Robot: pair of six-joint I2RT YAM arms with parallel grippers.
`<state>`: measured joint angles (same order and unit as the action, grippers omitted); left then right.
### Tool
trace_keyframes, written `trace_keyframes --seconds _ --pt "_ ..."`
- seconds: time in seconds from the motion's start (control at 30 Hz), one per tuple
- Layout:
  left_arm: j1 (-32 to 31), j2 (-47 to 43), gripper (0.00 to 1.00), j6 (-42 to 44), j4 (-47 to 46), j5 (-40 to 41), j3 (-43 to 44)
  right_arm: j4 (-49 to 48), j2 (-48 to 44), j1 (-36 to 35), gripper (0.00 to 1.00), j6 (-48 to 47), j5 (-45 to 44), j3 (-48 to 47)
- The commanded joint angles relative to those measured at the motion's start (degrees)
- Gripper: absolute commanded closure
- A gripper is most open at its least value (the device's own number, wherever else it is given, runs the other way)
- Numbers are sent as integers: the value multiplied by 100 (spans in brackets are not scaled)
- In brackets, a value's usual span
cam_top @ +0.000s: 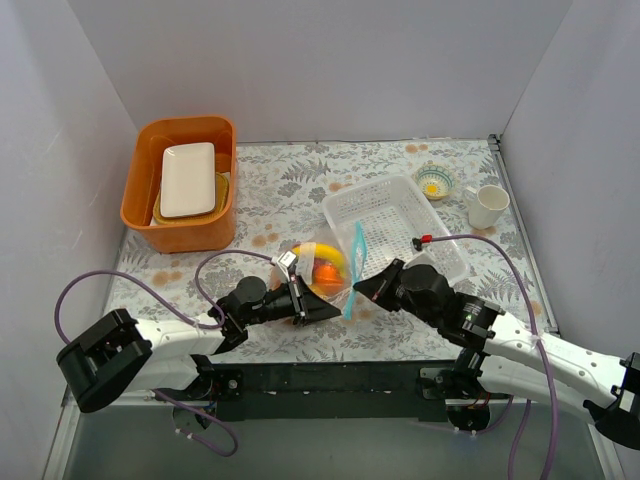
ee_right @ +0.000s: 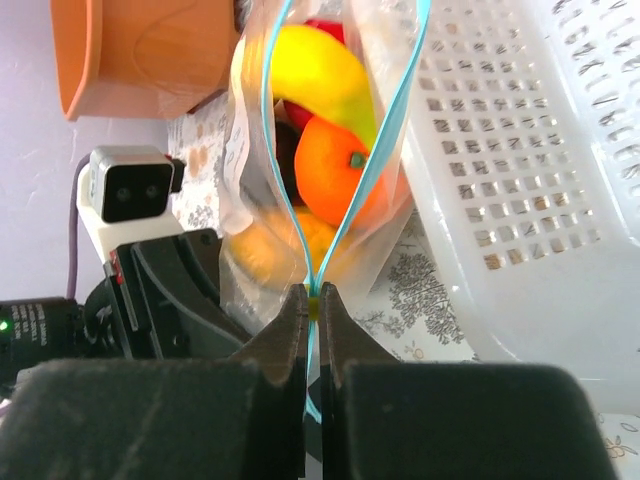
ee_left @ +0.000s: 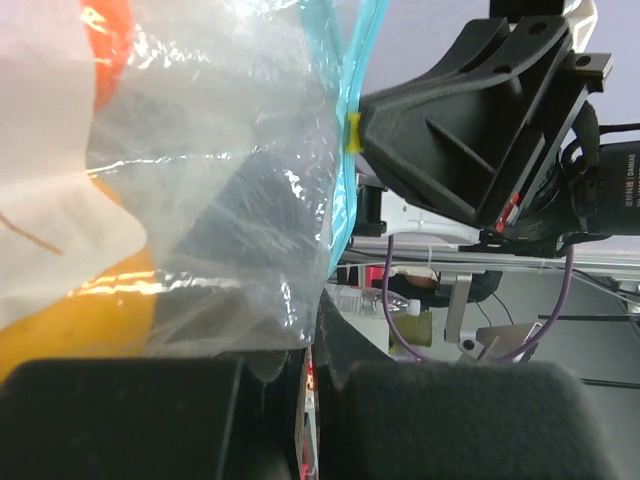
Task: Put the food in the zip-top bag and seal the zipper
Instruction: Zip the zipper food storage bag at the center of the board.
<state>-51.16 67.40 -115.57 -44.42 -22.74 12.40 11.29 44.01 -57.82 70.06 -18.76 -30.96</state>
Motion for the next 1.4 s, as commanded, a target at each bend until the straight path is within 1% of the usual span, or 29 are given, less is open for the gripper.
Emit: trace_keyframes --seconds 0.0,0.1,0.23,0.33,0.57,0.8,0.87,0.97,1.07,1.1,1.13,1.2,1.23,1.27,1.33,1.37 --pt "-35 -209 100 -871 584 -793 -80 189 -24 262 99 -291 -1648 -366" --pt "-17 -349 100 -880 785 -793 -89 146 125 333 99 -440 -1604 -489" --pt "35 -779 100 -897 1084 -749 -159 102 292 456 99 -625 -1516 -586" --pt "106 -1052 100 -924 1365 -714 -273 14 363 666 99 -774 -1315 -639" --pt "176 -1974 100 -994 2007 -539 -493 -381 670 1465 99 -1267 -402 -736" --pt "202 -2336 100 -1135 2166 -459 -695 -637 1118 1871 99 -1715 74 -1043" --pt "202 -2336 100 -1126 2157 -494 -687 -672 1189 1958 99 -1776 171 -1096" --pt "194 -2284 100 -1126 1895 -713 -757 -794 1285 2099 99 -1838 303 -1140" --pt "202 -2012 100 -1003 1508 -1222 -827 -856 1391 2301 99 -1952 522 -1219" --pt "203 -1907 100 -985 1133 -1415 -862 -909 1461 2345 99 -2013 566 -1237" --pt "203 -1610 100 -924 946 -1774 -880 -909 1496 2381 99 -2031 663 -1289" --pt "194 -1274 100 -749 647 -2224 -732 -1031 1610 2477 99 -2093 786 -1325" --pt "194 -1090 100 -443 698 -2548 -635 -1067 1646 2504 99 -2128 900 -1351" --pt "194 -871 100 -258 837 -2664 -521 -1067 1681 2547 99 -2154 970 -1360" --pt "185 -842 100 278 1889 -2613 -64 -1233 1804 2592 99 -2181 1128 -1395" --pt "185 -868 100 837 2346 -2404 120 -1260 1848 2627 99 -2198 1182 -1421"
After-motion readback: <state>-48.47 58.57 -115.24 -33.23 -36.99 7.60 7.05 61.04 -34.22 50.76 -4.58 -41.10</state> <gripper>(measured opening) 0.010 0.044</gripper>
